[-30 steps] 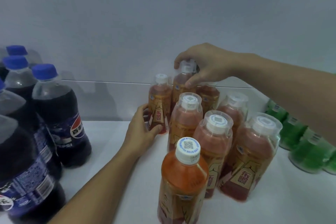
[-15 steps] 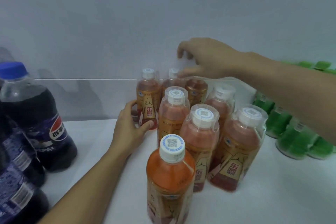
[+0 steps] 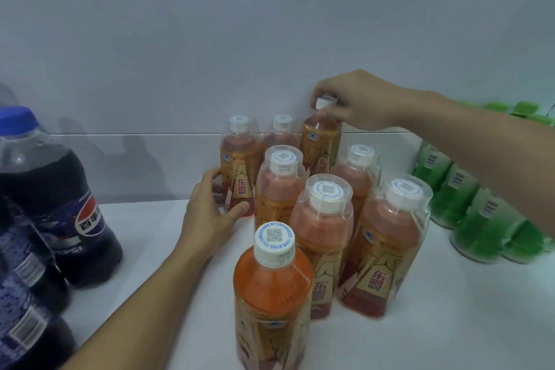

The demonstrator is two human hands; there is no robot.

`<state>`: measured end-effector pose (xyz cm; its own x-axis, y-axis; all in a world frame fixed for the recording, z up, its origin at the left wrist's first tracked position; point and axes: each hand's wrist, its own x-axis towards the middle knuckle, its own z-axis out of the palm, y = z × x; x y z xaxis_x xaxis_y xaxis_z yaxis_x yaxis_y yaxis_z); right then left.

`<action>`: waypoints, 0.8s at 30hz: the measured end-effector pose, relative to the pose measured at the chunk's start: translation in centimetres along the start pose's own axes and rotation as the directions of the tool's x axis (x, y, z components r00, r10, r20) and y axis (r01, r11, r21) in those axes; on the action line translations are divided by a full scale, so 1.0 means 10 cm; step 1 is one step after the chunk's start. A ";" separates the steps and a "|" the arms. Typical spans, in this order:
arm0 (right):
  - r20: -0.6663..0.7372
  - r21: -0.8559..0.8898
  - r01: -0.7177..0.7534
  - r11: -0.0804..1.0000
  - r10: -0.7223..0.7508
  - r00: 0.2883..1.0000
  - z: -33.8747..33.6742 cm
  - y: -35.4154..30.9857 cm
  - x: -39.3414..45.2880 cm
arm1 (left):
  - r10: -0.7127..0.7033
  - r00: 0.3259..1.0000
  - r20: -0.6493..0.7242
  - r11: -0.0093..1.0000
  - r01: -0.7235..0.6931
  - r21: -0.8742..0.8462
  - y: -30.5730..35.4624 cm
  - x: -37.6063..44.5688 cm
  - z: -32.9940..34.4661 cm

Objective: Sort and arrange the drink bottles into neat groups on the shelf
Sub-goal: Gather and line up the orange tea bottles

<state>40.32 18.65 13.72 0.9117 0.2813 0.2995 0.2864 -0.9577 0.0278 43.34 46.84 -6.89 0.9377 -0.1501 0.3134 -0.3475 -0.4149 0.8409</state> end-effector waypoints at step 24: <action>0.168 0.316 0.102 0.943 -0.161 0.972 -0.45 -0.77 -0.23 | -0.217 0.973 -0.073 0.968 0.205 -0.141 0.30 -0.11 -0.18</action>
<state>34.68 25.16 17.12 0.8899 0.4382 0.1265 0.4561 -0.8558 -0.2442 41.27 47.35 -3.93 0.9879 0.0096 0.1548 -0.1445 -0.3059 0.9410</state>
